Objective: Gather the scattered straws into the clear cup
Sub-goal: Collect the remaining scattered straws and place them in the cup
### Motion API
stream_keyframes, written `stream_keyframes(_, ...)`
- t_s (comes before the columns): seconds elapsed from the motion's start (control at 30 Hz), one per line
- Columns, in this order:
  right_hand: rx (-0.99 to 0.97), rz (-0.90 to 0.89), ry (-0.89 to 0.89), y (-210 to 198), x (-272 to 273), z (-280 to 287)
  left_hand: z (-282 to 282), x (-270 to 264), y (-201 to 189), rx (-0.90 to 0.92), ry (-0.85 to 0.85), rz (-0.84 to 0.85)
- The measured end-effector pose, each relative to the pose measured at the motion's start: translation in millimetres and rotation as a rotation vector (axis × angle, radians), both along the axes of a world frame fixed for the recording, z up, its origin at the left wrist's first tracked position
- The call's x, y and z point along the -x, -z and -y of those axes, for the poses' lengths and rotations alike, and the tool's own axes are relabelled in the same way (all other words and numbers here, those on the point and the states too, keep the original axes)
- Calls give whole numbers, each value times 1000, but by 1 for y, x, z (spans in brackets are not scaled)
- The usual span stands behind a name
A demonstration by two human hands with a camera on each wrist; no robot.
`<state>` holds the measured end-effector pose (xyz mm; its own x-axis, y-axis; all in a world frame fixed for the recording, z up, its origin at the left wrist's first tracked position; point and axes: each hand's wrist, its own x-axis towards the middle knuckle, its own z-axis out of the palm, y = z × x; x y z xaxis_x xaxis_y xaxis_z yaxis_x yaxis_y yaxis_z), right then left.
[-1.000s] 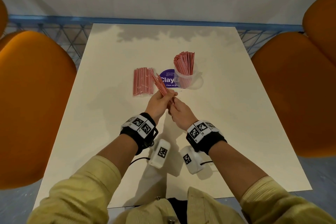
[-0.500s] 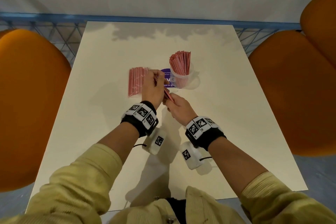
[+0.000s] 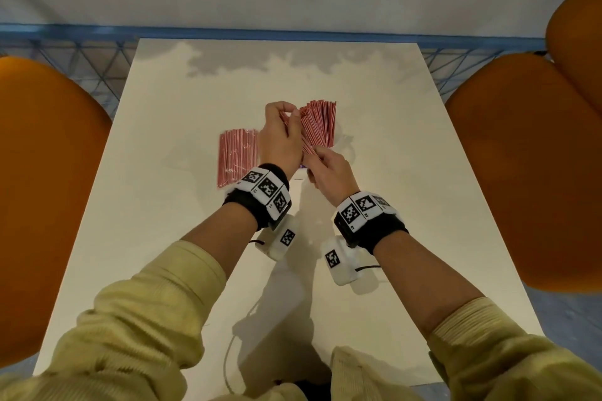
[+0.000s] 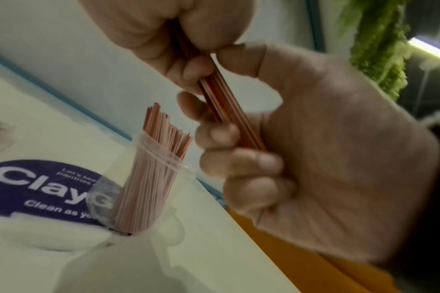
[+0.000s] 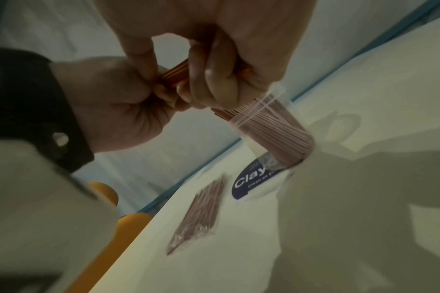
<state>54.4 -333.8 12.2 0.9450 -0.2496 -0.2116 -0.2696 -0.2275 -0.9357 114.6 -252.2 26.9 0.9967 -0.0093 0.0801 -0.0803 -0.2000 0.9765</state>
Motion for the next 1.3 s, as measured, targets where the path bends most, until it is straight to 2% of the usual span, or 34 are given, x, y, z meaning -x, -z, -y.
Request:
stream_keyframes(0.13,-67,10,2,-4,-16,9,7,-12,5,19,13,-35)
stream_keyframes(0.23,-79,38,0,-7,-23,14,12,-24,3,12,-12,4)
stream_keyframes(0.3,3,81,56,-9,-29,19,17,-36,-1,4,-67,44)
stream_keyframes(0.4,270,149,249,-5,-38,35,21,-59,-8,1,-154,105)
stream_keyframes(0.47,362,96,327,1,-42,45,23,-70,-9,-19,-150,123)
stream_keyframes(0.53,392,-5,292,10,-45,52,26,-75,-5,-71,-105,151)
stream_keyframes(0.63,412,-79,167,22,-46,54,31,-74,5,-195,5,172)
stream_keyframes(0.87,465,-106,-39,26,-48,56,30,-60,25,-569,279,210)
stream_keyframes(1.0,531,-91,-82,29,-50,57,22,-54,35,-913,462,269)
stream_keyframes(1.1,557,-115,-103,31,-51,58,17,-53,30,-1042,541,240)
stream_keyframes(1.13,572,-123,-110,31,-51,58,16,-53,26,-1030,566,220)
stream_keyframes(1.2,587,-127,-99,27,-50,54,11,-52,17,-867,544,134)
stream_keyframes(1.3,594,12,48,15,-45,42,-2,-57,13,-428,269,-26)
